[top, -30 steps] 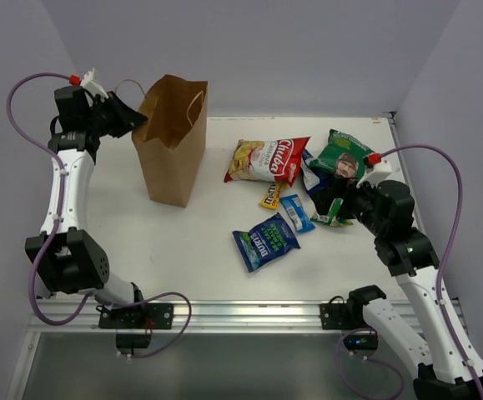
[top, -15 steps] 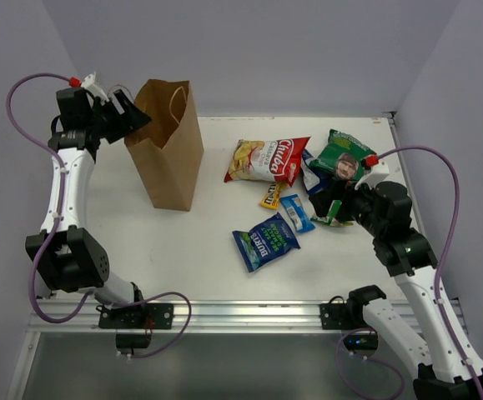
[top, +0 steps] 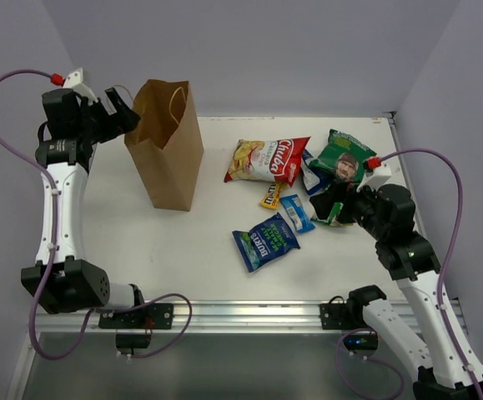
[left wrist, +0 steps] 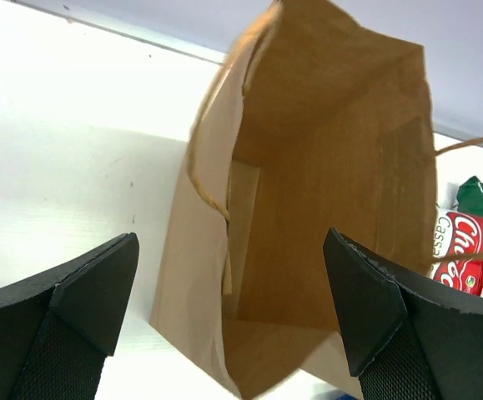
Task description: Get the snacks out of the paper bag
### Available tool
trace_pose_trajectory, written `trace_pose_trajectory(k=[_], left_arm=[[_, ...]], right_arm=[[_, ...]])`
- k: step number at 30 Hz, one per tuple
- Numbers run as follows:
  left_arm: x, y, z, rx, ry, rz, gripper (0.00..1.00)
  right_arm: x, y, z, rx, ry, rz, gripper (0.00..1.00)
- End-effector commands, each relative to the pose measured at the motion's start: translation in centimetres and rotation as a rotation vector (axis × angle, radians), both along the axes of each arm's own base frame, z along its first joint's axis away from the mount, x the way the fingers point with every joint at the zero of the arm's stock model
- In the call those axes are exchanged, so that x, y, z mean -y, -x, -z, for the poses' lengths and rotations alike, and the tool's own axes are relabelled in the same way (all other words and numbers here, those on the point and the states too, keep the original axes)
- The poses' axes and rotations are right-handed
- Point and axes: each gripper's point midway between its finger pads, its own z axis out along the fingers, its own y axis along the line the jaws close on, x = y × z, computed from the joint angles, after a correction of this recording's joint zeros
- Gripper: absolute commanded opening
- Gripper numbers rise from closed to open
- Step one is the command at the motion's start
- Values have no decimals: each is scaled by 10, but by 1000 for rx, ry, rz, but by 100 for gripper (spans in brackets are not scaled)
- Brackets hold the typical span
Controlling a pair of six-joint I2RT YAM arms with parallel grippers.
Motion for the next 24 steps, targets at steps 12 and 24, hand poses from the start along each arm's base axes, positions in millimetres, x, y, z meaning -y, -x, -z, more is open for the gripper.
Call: trace_pose_trajectory(k=[12,24], left_arm=[[24,131,-99,351,-299,7,100],[21,216,-126,474,-361,-51,100]], right_arm=[[71,45,-152,326,112,260,99],[109,116,-220,696,106,365,99]])
